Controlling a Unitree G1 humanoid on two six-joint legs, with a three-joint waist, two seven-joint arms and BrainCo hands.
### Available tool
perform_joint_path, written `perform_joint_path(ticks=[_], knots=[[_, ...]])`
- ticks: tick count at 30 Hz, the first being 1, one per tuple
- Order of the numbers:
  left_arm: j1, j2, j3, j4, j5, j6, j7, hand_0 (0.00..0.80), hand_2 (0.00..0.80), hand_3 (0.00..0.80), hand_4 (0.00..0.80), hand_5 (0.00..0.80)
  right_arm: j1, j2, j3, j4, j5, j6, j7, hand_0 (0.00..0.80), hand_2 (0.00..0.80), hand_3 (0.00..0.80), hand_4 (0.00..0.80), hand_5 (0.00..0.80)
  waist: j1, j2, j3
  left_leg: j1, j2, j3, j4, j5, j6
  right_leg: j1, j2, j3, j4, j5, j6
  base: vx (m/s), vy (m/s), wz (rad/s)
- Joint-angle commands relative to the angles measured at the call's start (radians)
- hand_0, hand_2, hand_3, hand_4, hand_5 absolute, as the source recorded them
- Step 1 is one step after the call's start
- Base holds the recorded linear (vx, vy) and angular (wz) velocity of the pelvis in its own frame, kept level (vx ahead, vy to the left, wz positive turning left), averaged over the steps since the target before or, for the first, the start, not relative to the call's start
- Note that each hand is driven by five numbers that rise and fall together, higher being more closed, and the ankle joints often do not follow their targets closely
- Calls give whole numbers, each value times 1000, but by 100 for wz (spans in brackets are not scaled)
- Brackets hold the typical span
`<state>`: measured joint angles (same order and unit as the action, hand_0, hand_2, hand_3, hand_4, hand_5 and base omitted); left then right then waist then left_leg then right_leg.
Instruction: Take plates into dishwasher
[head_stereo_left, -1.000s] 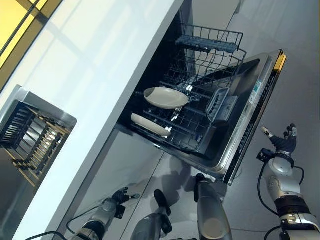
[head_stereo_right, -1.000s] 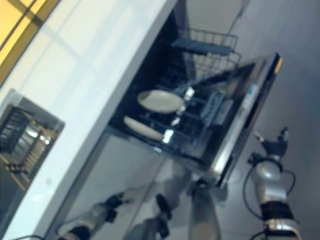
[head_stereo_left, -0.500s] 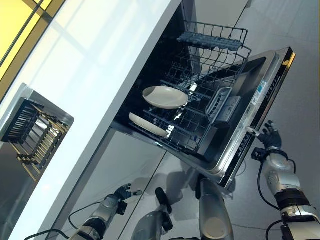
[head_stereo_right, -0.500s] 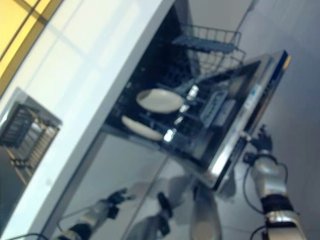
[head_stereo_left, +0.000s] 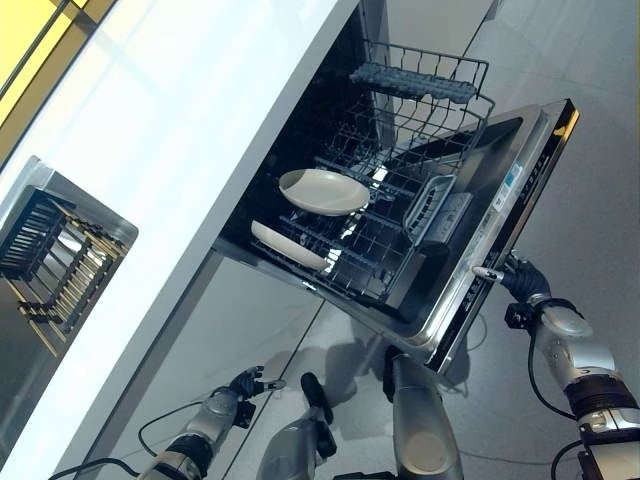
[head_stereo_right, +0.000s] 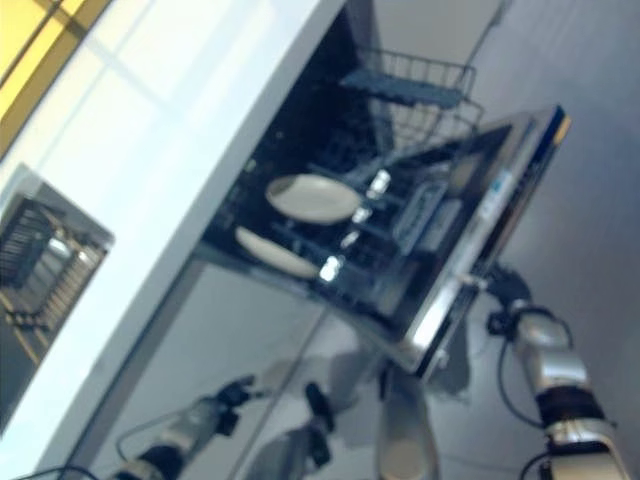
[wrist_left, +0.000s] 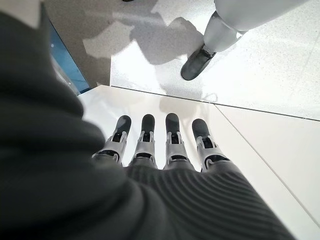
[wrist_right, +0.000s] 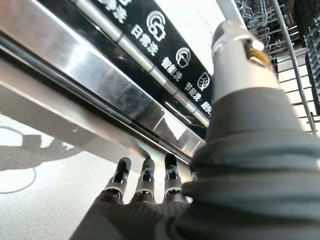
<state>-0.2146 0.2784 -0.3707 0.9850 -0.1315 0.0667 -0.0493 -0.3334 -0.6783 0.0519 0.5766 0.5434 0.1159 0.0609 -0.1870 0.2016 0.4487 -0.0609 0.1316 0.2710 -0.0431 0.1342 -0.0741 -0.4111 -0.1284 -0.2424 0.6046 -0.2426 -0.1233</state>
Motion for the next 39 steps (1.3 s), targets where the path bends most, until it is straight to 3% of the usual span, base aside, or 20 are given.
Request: perform_joint_path(ticks=[1, 9, 15, 24, 30, 39], knots=[[38, 66, 24, -38, 25, 10, -5, 0, 0, 0, 0, 0, -73, 136, 112, -34, 12, -36, 150, 0, 0, 0, 0, 0, 59, -61, -13, -65, 8, -2, 17, 38, -34, 171, 19, -82, -128, -117, 5, 0, 0, 0], [71, 58, 46, -41, 9, 8, 8, 0, 0, 0, 0, 0, -86, 163, 141, -132, 1, -66, 232, 0, 0, 0, 0, 0, 77, -75, -19, -49, 18, 12, 39, 37, -36, 226, 24, -107, -178, -105, 6, 19, 34, 0], [102, 57, 74, -26, 45, 25, -2, 0, 0, 0, 0, 0, -88, 209, 170, -226, -17, -103, 227, 0, 0, 0, 0, 0, 107, -88, -37, -16, 5, 19, 50, -2, -39, 312, 15, -140, -249, -83, 28, 70, 99, 9], [134, 47, 94, 21, 93, 6, -13, 0, 0, 0, 0, 0, -84, 230, 197, -276, -45, -88, 253, 0, 0, 0, 0, 0, 149, -115, -80, 9, -17, 1, 95, -96, -9, 384, -11, -172, -287, -56, 51, 113, 142, -10], [152, 48, 99, 28, 111, 8, -15, 0, 0, 0, 0, 0, -78, 252, 214, -284, -59, -92, 253, 0, 0, 0, 0, 0, 180, -138, -109, 26, -46, -22, 112, -150, 20, 430, -26, -182, -344, -7, 88, 200, 216, -2], [185, 67, 127, 42, 102, -2, 9, 0, 0, 0, 0, 0, -55, 296, 240, -293, -85, -130, 257, 0, 0, 0, 0, 0, 236, -169, -165, 58, -115, -62, 95, -203, 87, 503, -44, -172, -453, 80, 179, 239, 298, 10]])
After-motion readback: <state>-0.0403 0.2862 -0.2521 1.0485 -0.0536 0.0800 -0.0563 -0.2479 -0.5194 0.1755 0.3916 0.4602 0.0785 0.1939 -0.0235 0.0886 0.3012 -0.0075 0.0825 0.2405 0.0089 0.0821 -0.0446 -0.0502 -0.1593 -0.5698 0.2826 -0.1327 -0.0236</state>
